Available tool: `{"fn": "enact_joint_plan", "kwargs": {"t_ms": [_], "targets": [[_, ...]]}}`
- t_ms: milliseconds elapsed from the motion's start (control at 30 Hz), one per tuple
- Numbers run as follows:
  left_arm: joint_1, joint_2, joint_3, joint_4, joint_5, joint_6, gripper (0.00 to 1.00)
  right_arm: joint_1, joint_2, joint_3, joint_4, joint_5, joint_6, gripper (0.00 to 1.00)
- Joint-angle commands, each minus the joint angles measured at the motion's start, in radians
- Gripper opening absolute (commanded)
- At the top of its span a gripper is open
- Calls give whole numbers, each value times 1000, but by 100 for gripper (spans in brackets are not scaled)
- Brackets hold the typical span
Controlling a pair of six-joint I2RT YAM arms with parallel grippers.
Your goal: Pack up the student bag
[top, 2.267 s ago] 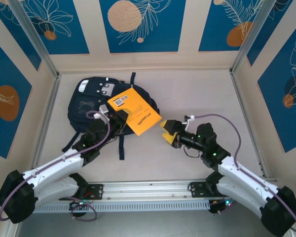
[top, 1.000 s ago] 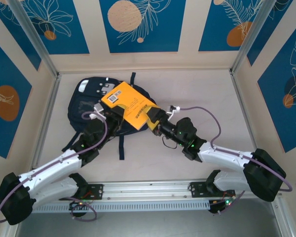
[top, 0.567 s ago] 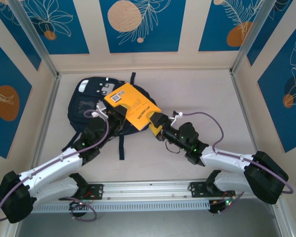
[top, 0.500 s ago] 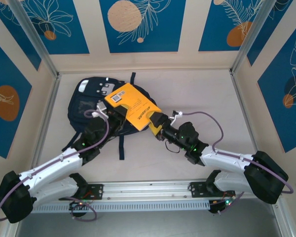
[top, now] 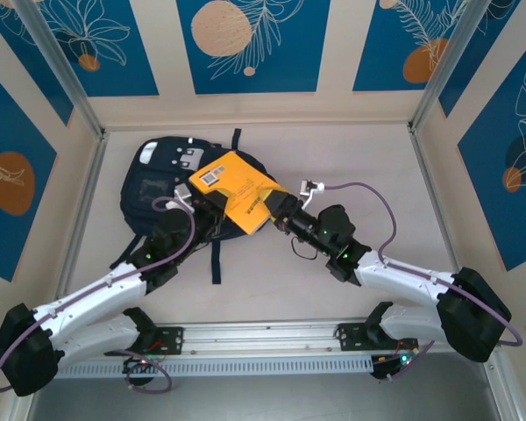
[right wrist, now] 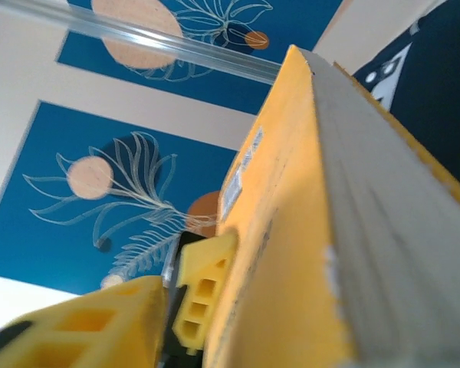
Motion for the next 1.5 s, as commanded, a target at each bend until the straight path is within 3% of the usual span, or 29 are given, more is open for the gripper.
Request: {"fn": "enact_joint_plan", "kwargs": {"t_ms": [0,67,100,267,367,500,700,933,1100,1467], "targets": [[-17,36,51,-68,77,-25,0,4,-40,27,-18,46,-82,25],[-15,51,68,-107,93,-8,0,4,-86,22,-119,89,-106,8],[-16,54,78,-141,91,19,5,2,-115,20,-187,118,-118,1],[-12,63,156,-378,29,222,55,-34,-314,-13,-558,239,-196,0],[-10,118,246,-533,0,436,69,-109,-475,-121,-639,224,-203,0],[-4,290,457,-790,-61,692,80,-264,-654,-264,-783,89,-153,0],[34,561,717,-941,-41,907,83,-412,-715,-409,-836,-132,-165,0],[102,814,985,-1106,-182,980,83,-400,-609,-339,-1032,-91,-293,0],[126,995,1182,-1222,-280,1045,84,-400,-566,-345,-1022,-97,-293,0],[141,1221,1417,-1306,-265,1073,87,-415,-538,-393,-899,-148,-293,0]]}}
